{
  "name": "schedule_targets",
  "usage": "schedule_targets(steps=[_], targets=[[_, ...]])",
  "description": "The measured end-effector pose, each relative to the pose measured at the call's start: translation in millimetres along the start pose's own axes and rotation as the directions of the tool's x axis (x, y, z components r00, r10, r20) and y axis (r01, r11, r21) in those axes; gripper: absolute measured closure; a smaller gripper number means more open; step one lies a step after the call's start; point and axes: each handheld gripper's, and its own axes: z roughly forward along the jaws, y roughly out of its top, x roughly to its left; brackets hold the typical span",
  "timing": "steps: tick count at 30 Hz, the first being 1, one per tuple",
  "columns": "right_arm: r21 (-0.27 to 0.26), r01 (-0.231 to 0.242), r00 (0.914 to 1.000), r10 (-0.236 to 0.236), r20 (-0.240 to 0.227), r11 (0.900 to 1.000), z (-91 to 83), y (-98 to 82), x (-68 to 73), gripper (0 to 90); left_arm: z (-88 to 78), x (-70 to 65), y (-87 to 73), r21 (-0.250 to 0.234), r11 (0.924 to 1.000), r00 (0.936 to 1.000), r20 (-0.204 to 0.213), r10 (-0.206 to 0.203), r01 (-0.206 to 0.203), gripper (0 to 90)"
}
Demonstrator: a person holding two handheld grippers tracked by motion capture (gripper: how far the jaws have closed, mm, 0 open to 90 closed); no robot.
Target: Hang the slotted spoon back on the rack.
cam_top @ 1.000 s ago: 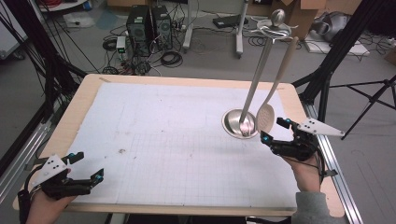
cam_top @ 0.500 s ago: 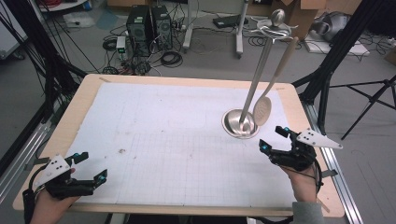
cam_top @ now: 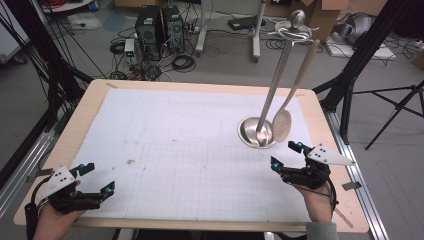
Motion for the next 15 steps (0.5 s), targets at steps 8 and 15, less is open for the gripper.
schedule_targets(steps=[8,15], targets=[[0.007,-0.022,0.9993,0.022,0.03,1.0,-1.0,-16.5,-1.1,14.2,-0.6,1.0,-0.5,-0.002,1.0,1.0,-0.006,-0.001,0.001,2.8],[-0.01,-0.061,0.9971,0.062,0.045,0.998,-4.9,-33.3,-5.0,14.2,0.6,0.6,-1.4,0.008,1.0,1.0,-0.006,0.001,-0.001,2.8]])
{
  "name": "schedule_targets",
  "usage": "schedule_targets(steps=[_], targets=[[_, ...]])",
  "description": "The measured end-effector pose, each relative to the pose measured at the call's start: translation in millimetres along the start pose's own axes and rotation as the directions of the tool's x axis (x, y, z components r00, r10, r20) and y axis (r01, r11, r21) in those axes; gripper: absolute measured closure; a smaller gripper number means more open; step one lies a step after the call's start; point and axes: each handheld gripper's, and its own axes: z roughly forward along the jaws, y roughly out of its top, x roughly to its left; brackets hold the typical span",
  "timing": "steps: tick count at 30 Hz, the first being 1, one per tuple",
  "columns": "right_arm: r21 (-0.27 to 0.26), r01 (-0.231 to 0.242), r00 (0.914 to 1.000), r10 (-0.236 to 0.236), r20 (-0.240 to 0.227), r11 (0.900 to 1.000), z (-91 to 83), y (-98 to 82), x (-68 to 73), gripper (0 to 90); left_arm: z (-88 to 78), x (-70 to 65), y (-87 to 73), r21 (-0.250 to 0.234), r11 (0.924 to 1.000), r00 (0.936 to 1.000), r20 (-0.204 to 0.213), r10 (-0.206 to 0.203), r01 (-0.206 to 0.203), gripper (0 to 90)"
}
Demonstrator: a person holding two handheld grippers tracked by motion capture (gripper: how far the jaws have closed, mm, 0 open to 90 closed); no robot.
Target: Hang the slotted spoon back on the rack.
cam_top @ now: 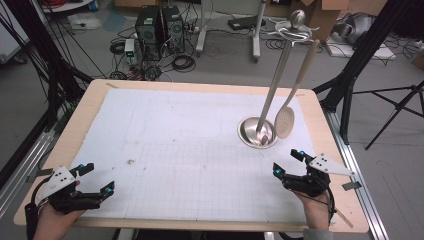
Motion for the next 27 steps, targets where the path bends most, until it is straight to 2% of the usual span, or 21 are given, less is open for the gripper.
schedule_targets(steps=[17,27], targets=[[-0.019,-0.037,0.9982,0.038,0.047,0.999,-3.9,-28.2,0.4,14.1,4.3,1.5,-4.8,0.024,0.9997,1.0,-0.009,-0.002,0.002,2.8],[-0.029,-0.036,0.9973,0.038,0.063,0.999,-7.0,-29.3,-3.1,14.0,6.9,-2.3,-2.5,0.027,0.9996,0.9999,-0.01,0.012,-0.012,2.8]])
